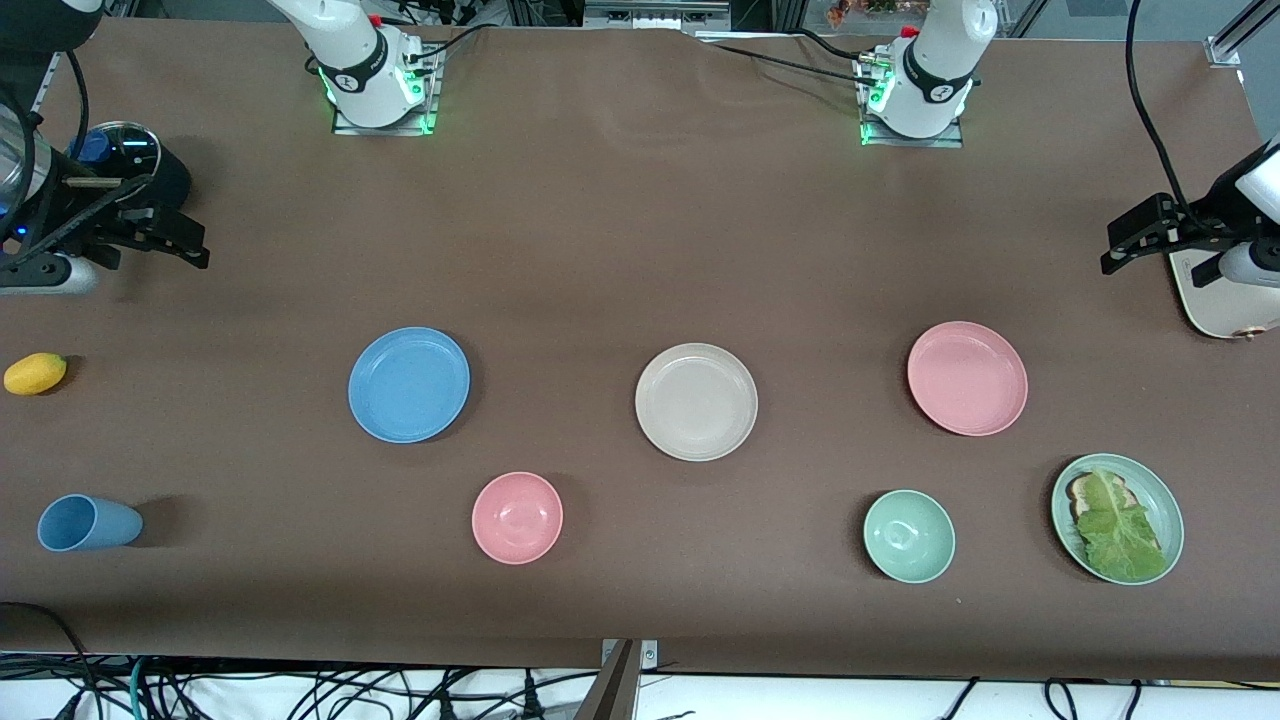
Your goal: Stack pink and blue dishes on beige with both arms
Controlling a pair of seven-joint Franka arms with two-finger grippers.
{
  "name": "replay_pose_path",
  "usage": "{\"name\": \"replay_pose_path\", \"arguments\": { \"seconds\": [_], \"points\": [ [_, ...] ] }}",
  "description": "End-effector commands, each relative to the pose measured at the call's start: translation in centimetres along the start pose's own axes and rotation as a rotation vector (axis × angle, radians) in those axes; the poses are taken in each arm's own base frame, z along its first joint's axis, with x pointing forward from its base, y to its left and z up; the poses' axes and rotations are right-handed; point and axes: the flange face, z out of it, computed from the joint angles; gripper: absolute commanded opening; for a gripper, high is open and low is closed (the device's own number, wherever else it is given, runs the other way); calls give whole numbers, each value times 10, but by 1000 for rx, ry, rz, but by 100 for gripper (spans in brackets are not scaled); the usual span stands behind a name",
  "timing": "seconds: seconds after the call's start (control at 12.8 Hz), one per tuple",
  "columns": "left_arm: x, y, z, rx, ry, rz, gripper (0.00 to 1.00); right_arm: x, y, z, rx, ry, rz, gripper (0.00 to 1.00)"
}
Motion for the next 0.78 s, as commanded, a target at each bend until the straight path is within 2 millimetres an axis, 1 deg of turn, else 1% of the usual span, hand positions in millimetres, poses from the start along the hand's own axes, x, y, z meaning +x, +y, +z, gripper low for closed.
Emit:
{"name": "replay_pose_path", "arguments": {
  "seconds": [0.0, 0.31, 0.71],
  "points": [
    [3, -1, -7, 25, 6, 14, 100, -3, -2, -8, -8, 14, -16, 100],
    [3, -1, -8, 15, 12, 10, 100, -3, -4, -8, -6, 14, -17, 100],
    [4, 3, -6, 19, 8, 19, 100, -3, -3, -8, -5, 14, -17, 100]
  ]
}}
